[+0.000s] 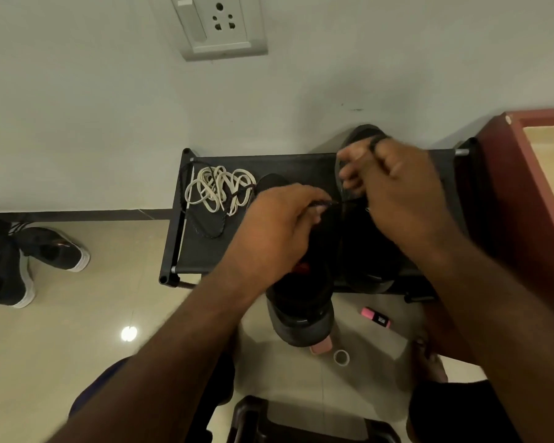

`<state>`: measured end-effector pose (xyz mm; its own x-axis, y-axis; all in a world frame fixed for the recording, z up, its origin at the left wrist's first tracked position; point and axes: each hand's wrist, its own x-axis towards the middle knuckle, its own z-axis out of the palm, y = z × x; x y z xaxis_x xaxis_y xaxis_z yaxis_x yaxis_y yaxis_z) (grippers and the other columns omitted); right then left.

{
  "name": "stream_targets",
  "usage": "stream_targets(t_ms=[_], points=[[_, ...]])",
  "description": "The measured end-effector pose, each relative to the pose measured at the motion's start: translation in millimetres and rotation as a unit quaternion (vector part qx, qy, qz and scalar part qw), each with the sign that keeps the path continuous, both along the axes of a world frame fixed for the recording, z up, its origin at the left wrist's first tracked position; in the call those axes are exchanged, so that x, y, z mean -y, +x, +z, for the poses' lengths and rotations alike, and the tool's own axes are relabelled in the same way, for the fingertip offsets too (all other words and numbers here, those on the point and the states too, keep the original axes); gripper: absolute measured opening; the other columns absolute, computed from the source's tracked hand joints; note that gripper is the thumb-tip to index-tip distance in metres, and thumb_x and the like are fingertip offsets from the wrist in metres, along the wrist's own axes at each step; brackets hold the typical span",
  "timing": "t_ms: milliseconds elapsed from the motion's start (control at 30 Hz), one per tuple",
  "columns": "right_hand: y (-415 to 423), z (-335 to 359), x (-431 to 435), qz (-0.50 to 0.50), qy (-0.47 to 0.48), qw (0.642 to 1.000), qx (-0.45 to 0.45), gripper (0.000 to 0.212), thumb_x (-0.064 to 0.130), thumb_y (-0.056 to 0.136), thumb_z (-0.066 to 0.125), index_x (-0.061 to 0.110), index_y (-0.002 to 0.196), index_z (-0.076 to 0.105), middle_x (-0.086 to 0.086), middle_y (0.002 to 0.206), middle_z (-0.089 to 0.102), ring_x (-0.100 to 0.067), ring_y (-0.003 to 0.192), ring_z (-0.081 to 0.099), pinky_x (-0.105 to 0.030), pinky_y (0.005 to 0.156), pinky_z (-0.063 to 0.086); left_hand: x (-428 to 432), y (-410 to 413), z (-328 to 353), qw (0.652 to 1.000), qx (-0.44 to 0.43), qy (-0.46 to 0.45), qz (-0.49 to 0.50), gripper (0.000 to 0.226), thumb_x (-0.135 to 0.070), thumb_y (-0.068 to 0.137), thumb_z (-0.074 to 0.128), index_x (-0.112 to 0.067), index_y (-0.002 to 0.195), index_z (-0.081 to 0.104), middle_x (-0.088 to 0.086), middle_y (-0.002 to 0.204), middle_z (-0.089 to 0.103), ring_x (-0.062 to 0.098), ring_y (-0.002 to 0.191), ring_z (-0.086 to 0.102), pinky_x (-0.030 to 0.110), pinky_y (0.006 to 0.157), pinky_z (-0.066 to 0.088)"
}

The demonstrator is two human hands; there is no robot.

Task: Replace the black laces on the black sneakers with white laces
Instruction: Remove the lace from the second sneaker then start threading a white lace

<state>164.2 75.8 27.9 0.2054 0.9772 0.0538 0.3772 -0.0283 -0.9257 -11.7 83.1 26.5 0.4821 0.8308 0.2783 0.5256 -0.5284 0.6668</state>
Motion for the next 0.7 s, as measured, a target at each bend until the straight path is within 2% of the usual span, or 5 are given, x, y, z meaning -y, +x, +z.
stream_targets(t_ms=[133,267,367,500,700], points=[[-20,7,11,0.198,-0.125,0.969,0.076,0.039,0.038,0.105,0.043,0.014,0.084,0.065,0.006,0.058,0.053,-0.003,0.048,0.049,-0.020,0.051,0.037,-11,-15,0,0.990,0.045,-0.028,0.132,0.040,-0.006,0.095,0.044,-0.010,0.132,0.060,-0.002,0.106,0.070,0.001,0.087,0.064,0.013,0.083,0.052],[-39,28,22,0.325,-0.286,0.864,-0.257,0.051,0.053,0.097,0.037,0.010,0.075,0.053,0.000,0.051,0.035,-0.009,0.038,0.030,-0.020,0.038,0.025,-10,-10,-1,0.980,0.122,-0.112,0.105,0.037,-0.015,0.083,0.057,-0.011,0.119,0.063,0.002,0.096,0.065,0.008,0.090,0.063,0.019,0.083,0.052],[-54,33,19,0.201,-0.113,0.817,-0.529,0.042,0.036,0.106,0.035,0.009,0.080,0.053,-0.003,0.059,0.054,-0.014,0.047,0.053,-0.025,0.046,0.047,-3,2,-5,0.987,0.094,-0.124,0.036,0.010,0.003,0.082,0.059,-0.006,0.088,0.061,0.008,0.080,0.064,0.008,0.073,0.058,0.013,0.069,0.047],[-45,5,3,0.047,0.142,0.986,-0.079,0.029,0.022,0.105,0.043,0.010,0.091,0.065,-0.002,0.087,0.070,-0.014,0.087,0.069,-0.026,0.083,0.055,4,15,-19,0.999,-0.026,-0.043,-0.015,0.013,-0.007,0.083,0.055,-0.002,0.081,0.066,0.011,0.077,0.069,0.023,0.068,0.062,0.040,0.065,0.054],[-33,7,3,0.120,-0.034,0.946,0.301,0.036,0.038,0.108,0.035,0.018,0.080,0.049,0.003,0.070,0.052,-0.015,0.065,0.053,-0.032,0.066,0.043,-20,-4,-24,0.996,-0.019,-0.005,0.085,0.014,-0.009,0.084,0.060,-0.010,0.089,0.073,0.001,0.079,0.070,0.014,0.070,0.063,0.033,0.068,0.054]])
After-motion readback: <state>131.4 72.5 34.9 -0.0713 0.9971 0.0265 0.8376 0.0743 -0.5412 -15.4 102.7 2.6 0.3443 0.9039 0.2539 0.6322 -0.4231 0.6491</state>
